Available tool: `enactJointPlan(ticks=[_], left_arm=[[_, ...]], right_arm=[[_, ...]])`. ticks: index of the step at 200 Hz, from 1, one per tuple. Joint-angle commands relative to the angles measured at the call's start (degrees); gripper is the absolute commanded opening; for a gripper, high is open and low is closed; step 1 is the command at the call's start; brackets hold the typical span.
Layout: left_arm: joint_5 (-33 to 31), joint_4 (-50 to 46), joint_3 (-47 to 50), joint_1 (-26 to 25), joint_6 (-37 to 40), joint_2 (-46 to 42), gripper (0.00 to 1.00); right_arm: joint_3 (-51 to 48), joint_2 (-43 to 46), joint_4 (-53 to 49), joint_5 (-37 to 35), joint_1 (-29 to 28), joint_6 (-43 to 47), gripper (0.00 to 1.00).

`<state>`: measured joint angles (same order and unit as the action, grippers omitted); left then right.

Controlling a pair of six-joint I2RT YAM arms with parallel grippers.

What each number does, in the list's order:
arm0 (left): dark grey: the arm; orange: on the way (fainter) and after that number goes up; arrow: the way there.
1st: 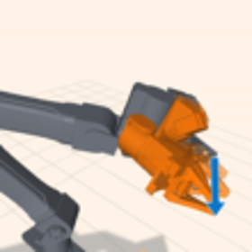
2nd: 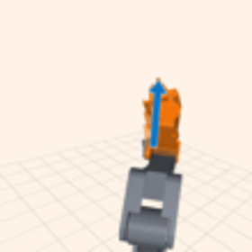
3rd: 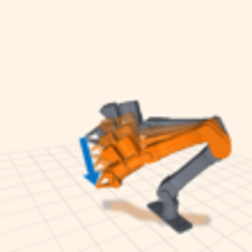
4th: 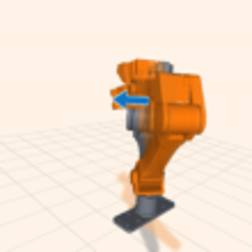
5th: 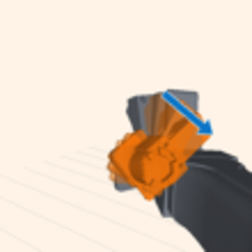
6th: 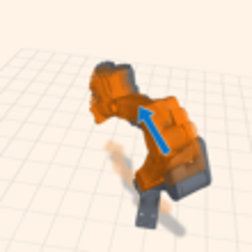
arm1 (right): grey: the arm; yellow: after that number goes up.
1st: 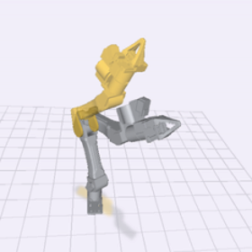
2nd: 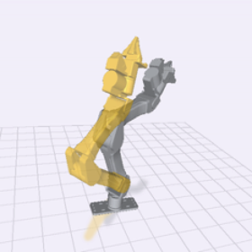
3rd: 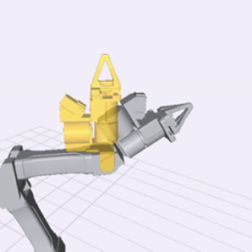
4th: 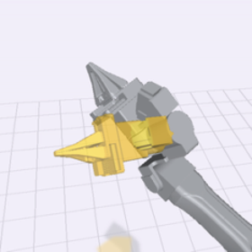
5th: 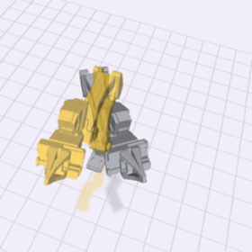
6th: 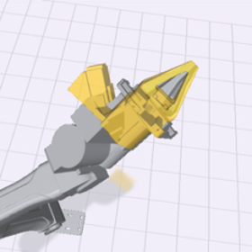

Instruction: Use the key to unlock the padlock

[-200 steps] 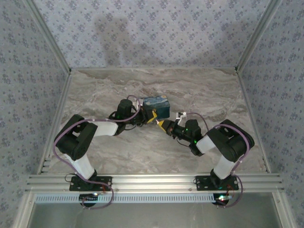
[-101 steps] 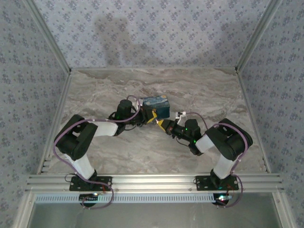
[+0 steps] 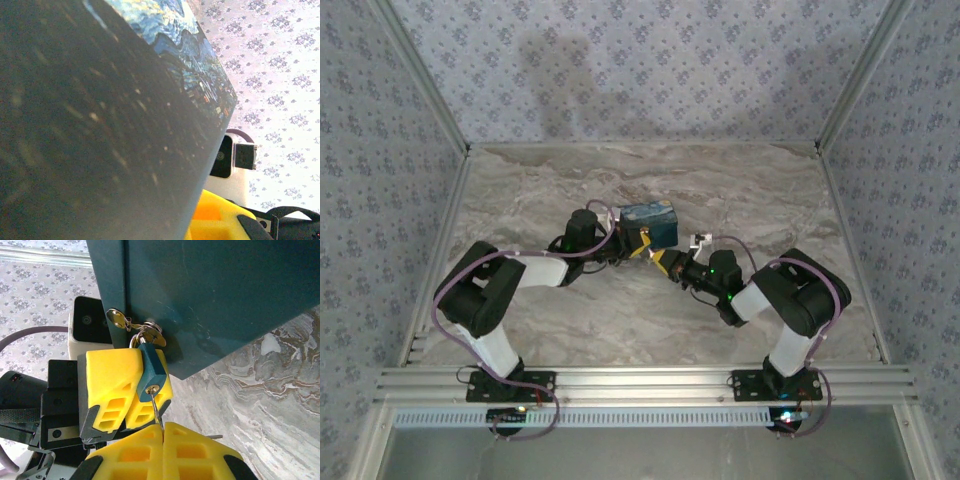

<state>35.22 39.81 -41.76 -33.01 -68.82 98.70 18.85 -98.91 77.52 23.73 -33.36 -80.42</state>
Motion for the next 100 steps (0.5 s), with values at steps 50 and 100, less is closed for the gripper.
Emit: enactJointPlan(ticks=[50,100], left_arm=[[3.2,8.0,1.3,-0.4,-1.8,0.1,0.01],[3.7,9.6,1.5,-0.5,-2.1,0.0,0.0]], right_arm=[[1.8,-0.8,2.4,-4.7,-0.1,-8.8,0.0],[1.7,-1.7,2.3,-6.5,-0.4,-14.6,0.0]])
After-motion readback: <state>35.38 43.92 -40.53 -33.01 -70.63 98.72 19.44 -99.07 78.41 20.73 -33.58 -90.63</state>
